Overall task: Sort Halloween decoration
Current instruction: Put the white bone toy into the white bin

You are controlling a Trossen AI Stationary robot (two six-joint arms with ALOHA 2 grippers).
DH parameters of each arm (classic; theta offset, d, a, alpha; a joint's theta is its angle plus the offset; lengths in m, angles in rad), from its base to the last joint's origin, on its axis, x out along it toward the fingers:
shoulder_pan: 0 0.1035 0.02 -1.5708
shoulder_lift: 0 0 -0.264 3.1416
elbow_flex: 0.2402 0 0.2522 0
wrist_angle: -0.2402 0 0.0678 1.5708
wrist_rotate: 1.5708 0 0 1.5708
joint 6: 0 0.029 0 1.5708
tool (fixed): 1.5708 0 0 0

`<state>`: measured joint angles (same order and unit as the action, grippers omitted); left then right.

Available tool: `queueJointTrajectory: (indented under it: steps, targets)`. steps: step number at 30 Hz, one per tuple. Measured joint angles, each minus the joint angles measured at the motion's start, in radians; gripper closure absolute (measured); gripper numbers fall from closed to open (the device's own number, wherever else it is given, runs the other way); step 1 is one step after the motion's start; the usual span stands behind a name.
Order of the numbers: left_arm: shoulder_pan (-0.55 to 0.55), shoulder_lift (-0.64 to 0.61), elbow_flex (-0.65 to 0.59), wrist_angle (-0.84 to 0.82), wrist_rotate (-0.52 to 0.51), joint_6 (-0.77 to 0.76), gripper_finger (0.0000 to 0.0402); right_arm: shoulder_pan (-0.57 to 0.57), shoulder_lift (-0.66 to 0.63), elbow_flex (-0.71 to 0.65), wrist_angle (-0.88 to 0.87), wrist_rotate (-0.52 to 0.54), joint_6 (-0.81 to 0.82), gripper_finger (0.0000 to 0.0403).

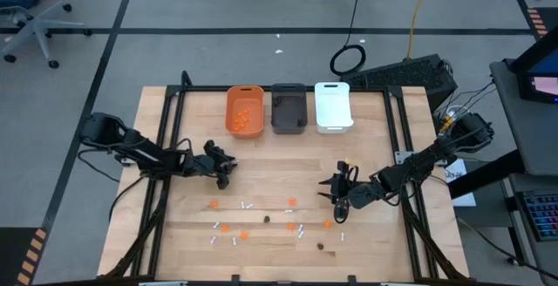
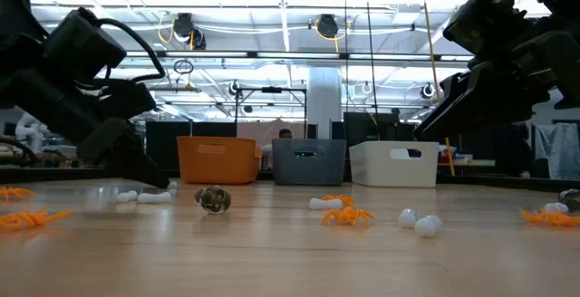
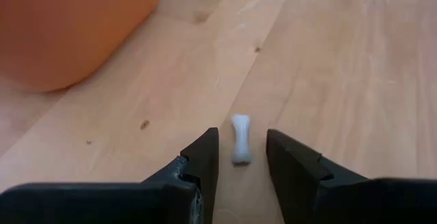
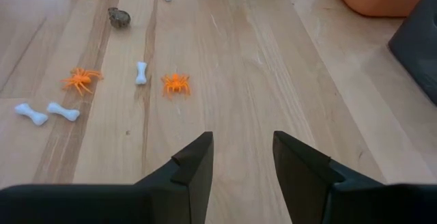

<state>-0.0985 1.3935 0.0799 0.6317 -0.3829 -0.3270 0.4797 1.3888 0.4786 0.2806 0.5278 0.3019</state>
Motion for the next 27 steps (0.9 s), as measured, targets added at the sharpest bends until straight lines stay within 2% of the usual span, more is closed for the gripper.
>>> queueJointTrajectory:
  steps: [9,12,18,23,27]
  targets:
    - [0.0,0.098,0.002,0.086,-0.014,-0.034,0.0285,0.0,0.0,0.0,-0.001,0.0,-0.002,0.0266]
    - [0.0,0.129,0.003,0.094,-0.02,-0.054,0.0308,0.0,0.0,0.0,-0.001,0.0,-0.003,0.0266]
    - [0.0,0.177,0.003,0.134,-0.027,-0.033,0.0385,0.0,0.0,0.0,-0.001,0.0,-0.002,0.0266]
    - [-0.003,0.184,0.003,0.155,-0.025,-0.018,0.0391,0.0,0.0,0.0,-0.001,0.0,-0.001,0.0266]
    - [-0.014,0.189,0.001,0.243,-0.011,0.034,0.0397,0.0,0.0,0.0,-0.001,0.0,0.0,0.0266]
